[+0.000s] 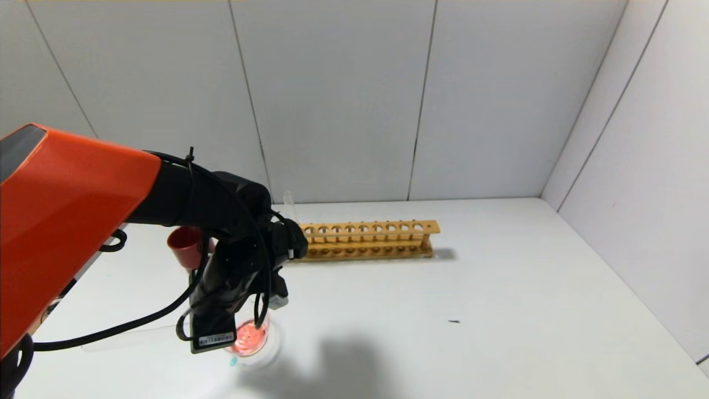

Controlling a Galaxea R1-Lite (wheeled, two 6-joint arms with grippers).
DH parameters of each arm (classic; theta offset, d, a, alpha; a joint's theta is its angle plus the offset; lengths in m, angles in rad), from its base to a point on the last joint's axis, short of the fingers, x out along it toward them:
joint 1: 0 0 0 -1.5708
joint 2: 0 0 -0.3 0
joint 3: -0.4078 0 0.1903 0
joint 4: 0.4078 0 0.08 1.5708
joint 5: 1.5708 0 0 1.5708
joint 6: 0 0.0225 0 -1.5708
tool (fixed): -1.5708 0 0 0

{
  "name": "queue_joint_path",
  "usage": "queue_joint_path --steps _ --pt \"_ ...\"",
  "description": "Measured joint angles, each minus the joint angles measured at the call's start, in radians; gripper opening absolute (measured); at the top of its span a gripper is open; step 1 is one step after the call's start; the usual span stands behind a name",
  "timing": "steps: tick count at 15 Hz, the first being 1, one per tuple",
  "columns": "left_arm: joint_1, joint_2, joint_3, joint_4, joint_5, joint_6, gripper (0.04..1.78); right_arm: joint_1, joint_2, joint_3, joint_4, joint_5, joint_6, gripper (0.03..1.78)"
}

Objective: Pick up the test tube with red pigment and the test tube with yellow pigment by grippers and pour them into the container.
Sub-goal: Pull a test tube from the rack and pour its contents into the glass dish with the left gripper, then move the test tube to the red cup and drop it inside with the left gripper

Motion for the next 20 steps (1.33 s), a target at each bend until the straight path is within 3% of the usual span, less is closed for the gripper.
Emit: queue_joint_path --steps 11,15,20 --pt "-0.006 -0.092 0.033 -0.069 -0.009 -0.079 0.31 0.000 0.000 0.000 0.000 0.000 0.000 1.71" --pt "0.022 -0.225 0.097 -0.246 -0.060 -0.197 0.31 0.000 0.000 0.000 0.000 0.000 0.000 1.71" --pt "0.098 -0.413 0.317 -0.616 -0.129 -0.265 0.31 0.000 0.000 0.000 0.000 0.000 0.000 1.71"
